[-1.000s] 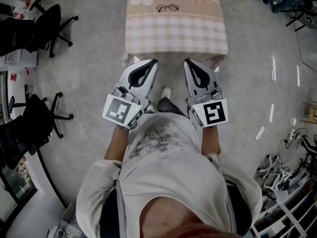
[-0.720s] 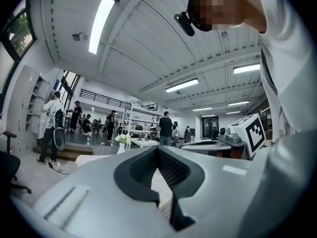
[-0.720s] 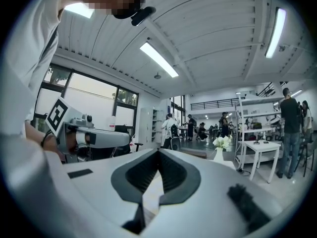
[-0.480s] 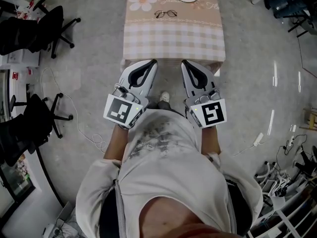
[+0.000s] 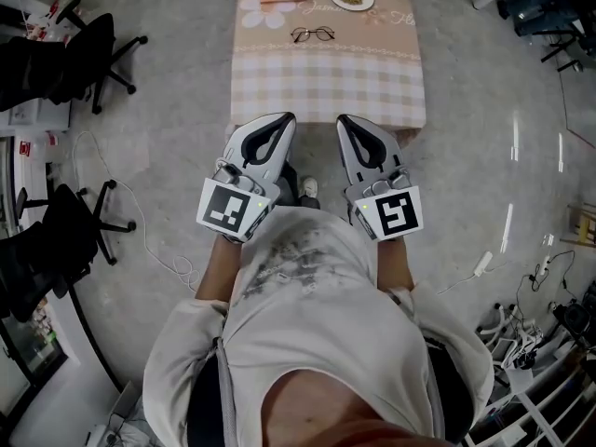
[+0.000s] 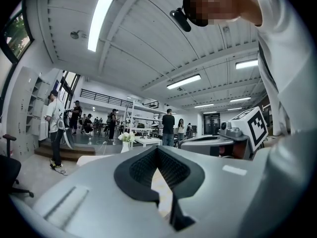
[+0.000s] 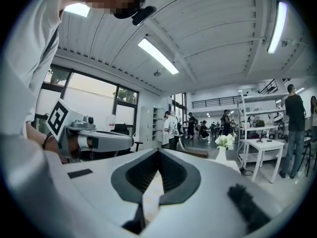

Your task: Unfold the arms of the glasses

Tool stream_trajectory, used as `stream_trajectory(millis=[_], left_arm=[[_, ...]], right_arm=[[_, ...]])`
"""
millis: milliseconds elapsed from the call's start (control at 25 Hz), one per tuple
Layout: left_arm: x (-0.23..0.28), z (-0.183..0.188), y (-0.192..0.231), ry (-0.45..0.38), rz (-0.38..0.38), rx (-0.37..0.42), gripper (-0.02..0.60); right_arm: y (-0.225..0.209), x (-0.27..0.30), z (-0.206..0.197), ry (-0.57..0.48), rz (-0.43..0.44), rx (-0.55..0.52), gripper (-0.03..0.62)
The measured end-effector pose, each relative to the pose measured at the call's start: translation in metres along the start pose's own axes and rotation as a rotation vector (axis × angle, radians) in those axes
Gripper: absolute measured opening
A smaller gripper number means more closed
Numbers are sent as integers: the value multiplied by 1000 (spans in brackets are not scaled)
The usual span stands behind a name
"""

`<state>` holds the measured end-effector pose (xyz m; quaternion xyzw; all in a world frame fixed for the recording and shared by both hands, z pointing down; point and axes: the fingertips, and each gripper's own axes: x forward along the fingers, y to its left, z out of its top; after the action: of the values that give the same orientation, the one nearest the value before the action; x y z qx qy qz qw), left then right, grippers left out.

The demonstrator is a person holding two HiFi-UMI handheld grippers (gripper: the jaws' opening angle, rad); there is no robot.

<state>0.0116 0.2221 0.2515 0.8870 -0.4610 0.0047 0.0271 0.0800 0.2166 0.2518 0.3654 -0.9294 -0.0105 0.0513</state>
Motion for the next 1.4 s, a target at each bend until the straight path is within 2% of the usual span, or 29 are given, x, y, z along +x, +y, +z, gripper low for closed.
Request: stream_trajectory(millis=[200,880,1400], left_arm=[[13,-7,44,8,-28,-14,9],[89,-29,132,60,-128,-40,9],[116,-47,171,94,-240,-22,9]], right_arm=[[-4,42,-4,23,-32,2,15],[-63,132,-21,109,-127,17,15],[-84,168,-38,181,-217,24,17]])
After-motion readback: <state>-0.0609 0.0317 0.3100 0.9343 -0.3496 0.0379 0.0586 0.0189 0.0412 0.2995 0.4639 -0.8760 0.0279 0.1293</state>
